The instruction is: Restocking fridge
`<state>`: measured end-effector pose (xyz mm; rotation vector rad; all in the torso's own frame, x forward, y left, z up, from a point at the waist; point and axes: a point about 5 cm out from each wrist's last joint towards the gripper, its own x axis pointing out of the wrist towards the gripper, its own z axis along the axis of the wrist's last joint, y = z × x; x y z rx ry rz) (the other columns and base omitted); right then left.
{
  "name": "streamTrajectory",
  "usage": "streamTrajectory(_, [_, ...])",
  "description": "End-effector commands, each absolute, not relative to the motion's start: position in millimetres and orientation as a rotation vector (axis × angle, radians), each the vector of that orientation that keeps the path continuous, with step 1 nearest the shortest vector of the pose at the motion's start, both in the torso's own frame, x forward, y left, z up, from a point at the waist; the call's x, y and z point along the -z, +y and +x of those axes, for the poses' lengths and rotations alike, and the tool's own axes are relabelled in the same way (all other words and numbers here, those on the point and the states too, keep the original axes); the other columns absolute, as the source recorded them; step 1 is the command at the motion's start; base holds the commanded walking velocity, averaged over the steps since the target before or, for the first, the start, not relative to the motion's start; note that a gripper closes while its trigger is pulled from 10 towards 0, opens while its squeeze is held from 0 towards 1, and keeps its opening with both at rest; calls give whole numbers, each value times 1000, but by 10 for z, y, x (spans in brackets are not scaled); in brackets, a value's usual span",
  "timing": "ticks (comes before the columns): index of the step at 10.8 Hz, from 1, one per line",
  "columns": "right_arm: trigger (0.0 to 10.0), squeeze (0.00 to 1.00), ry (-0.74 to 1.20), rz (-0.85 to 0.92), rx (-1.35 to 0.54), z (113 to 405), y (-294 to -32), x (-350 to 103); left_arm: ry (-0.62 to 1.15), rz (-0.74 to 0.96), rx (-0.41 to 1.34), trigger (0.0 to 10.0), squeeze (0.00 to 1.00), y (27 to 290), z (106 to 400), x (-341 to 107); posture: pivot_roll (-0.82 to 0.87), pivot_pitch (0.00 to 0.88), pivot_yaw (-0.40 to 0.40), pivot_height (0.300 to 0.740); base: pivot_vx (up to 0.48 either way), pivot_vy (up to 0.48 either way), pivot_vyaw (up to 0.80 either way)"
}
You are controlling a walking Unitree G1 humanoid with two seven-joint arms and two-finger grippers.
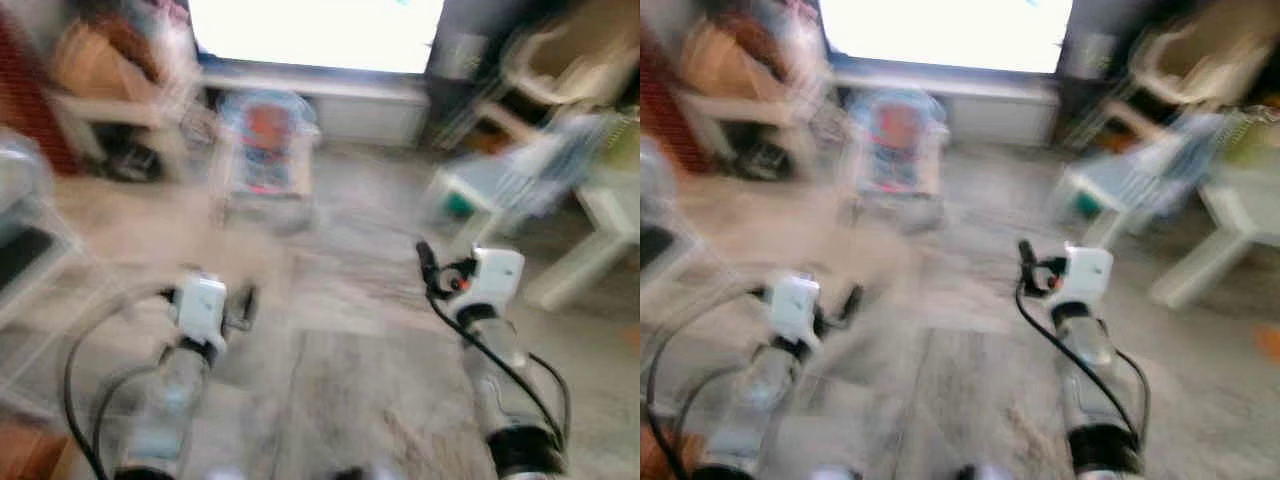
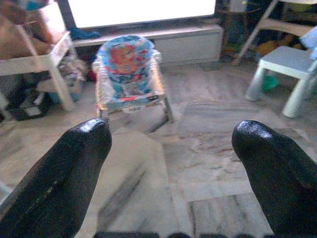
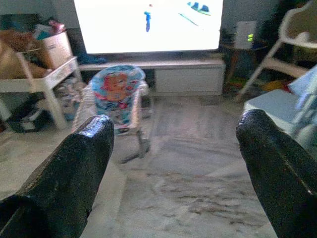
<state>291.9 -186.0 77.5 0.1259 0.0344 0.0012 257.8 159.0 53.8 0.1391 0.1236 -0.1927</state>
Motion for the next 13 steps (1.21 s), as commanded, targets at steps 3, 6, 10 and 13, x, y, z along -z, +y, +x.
streamTrajectory(3, [10000, 0, 41, 131, 15, 2934, -1887, -765, 114, 155, 197, 10000, 0, 1601, 2601, -577, 119, 47, -67, 740, 0, 0, 0])
streamTrajectory(6, [10000, 0, 43, 135, 14, 2935, -1855, -749, 116, 160, 196, 10000, 0, 1619, 2606, -579, 124, 47, -63, 740, -174, 0, 0])
streamTrajectory(10, [10000, 0, 43, 137, 17, 2943, -1866, -752, 120, 168, 199, 10000, 0, 1621, 2616, -576, 124, 46, -65, 740, -271, 0, 0])
streamTrajectory(13, [10000, 0, 44, 135, 16, 2947, -1861, -747, 120, 174, 193, 10000, 0, 1632, 2622, -575, 123, 44, -65, 740, -86, 0, 0])
